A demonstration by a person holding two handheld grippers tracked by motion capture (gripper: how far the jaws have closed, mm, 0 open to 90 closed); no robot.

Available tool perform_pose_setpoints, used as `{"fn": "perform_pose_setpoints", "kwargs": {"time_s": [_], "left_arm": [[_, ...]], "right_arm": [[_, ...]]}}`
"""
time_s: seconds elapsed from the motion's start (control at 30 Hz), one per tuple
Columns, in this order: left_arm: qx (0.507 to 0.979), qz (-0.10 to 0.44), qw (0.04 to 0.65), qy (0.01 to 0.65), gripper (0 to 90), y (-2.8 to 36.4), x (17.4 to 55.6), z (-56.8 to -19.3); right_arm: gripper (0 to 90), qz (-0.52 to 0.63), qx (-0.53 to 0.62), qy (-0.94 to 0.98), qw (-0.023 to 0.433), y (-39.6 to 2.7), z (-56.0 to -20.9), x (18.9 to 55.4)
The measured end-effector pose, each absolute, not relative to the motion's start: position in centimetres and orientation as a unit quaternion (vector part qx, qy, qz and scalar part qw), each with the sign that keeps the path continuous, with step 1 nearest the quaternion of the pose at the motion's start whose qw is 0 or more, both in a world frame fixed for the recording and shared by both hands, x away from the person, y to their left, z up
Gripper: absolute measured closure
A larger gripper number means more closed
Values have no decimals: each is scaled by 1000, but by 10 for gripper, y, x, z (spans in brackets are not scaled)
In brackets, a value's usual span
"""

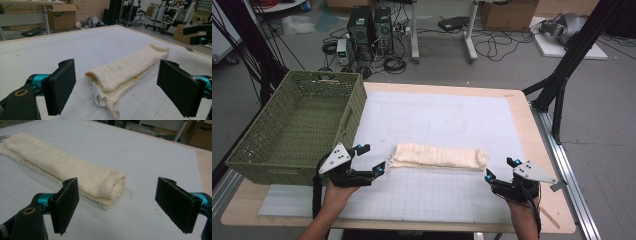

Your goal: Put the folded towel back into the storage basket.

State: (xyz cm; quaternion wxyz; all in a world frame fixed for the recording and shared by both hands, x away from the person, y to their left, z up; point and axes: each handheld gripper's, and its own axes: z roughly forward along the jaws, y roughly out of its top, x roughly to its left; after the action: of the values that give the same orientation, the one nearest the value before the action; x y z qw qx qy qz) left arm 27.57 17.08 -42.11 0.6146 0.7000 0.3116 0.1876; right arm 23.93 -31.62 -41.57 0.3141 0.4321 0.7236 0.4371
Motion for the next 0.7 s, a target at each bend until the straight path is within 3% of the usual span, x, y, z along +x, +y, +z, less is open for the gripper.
{"fn": "perform_pose_setpoints", "kwargs": {"time_s": [0.7], "left_arm": [[713,204,597,305,162,168,276,-421]], "right_arm": [[188,438,429,728,305,-317,-417,240]]}}
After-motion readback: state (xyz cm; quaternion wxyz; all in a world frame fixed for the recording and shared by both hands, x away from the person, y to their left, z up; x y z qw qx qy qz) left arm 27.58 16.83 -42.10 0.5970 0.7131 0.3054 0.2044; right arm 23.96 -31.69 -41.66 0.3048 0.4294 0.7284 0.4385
